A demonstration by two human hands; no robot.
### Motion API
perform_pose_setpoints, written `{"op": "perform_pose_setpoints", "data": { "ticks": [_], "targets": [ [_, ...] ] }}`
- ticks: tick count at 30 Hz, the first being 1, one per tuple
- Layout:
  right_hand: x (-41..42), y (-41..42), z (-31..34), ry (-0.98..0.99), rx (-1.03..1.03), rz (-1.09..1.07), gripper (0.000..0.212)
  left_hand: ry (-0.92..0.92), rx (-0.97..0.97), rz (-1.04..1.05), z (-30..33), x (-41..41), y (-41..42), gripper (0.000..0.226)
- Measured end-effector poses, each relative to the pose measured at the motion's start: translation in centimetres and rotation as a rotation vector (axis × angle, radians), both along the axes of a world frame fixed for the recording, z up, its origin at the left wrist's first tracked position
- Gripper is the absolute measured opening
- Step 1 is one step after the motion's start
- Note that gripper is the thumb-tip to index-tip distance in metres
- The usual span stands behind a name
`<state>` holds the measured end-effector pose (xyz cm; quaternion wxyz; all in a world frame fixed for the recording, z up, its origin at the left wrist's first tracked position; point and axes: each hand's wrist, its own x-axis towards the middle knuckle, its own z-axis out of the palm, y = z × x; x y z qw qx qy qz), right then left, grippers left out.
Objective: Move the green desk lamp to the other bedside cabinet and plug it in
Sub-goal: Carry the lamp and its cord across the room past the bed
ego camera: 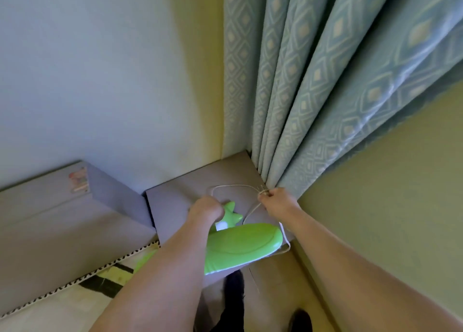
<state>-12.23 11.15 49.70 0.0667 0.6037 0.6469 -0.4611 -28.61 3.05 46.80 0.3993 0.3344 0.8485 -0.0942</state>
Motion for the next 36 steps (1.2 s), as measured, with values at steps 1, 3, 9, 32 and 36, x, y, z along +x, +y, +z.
{"op": "perform_pose_setpoints", "data": {
  "ticks": [1,3,9,32,36],
  "targets": [
    [0.8,-0.1,0.0,-0.009,-0.006,-0.017,0.024,0.002,0.004,-0.03,-0.1,0.4,-0.1,0.049],
    [3.1,-0.5,0.1,-0.031,-0.014,-0.069,0.023,0.011,0.015,-0.117,0.2,1.8,-0.1,0.054],
    [11.6,-4.3,-0.4,-0.117,-0.149,-0.276,0.027,0.076,0.003,-0.467,2.3,8.0,0.8,0.037],
    [55.6,-43.7,-4.5,0.169,-0.303,-1.483,0.025,0.121,-0.149,-1.716,-0.1,62.1,-18.2,0.042],
    [59.8,-53.3,-5.1,0.278,-0.197,-1.855,0.012,0.076,-0.11,-1.916,-1.4,71.2,-25.8,0.037]
  ]
}}
